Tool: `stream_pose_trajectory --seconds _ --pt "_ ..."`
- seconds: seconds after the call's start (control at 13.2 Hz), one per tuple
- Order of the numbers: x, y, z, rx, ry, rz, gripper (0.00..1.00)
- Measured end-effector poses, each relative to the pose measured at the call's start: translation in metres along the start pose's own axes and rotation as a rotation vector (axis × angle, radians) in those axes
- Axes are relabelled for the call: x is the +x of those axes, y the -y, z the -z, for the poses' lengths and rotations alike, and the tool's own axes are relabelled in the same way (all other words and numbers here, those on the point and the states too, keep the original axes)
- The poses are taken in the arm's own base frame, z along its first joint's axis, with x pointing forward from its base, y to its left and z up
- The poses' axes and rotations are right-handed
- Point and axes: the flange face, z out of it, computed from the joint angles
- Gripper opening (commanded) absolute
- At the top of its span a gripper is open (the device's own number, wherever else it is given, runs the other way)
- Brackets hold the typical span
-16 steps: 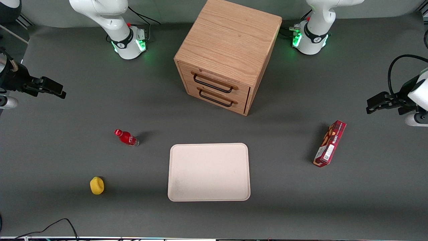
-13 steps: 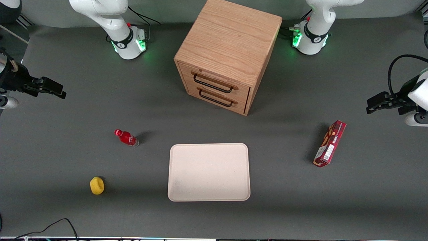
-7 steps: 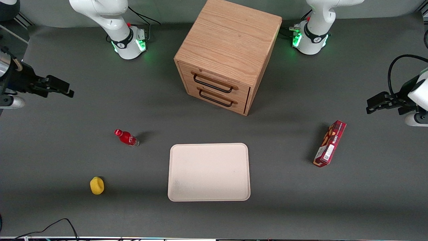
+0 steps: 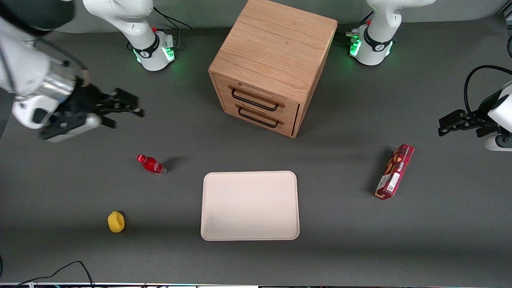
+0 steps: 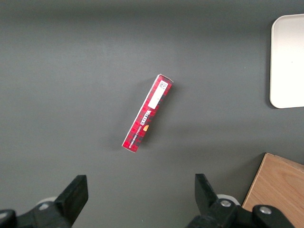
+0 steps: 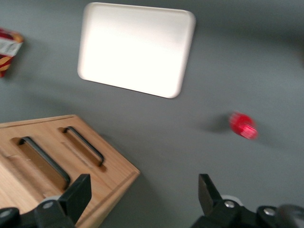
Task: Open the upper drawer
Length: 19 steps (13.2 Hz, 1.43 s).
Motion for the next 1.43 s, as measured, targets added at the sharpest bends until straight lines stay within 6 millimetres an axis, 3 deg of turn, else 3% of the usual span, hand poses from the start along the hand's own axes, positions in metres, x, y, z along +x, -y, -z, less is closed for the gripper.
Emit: stream_pose_trajectory --seconds 0.15,0.3,0.6,0.91,1.13,1.43 --pt "0.005 0.055 -0.028 0.033 0.003 0.111 1.0" --pt "0.007 0.088 -0.051 0.066 0.01 0.235 1.0" --pt "0.015 0.119 -0.102 0.121 0.052 0.493 1.0" --pt "0.013 0.161 -0.144 0.16 0.062 0.565 1.0" --pt "0.005 0.192 -0.192 0.128 0.086 0.642 1.0" --pt "-0.017 0.201 -0.25 0.127 0.174 0.675 1.0"
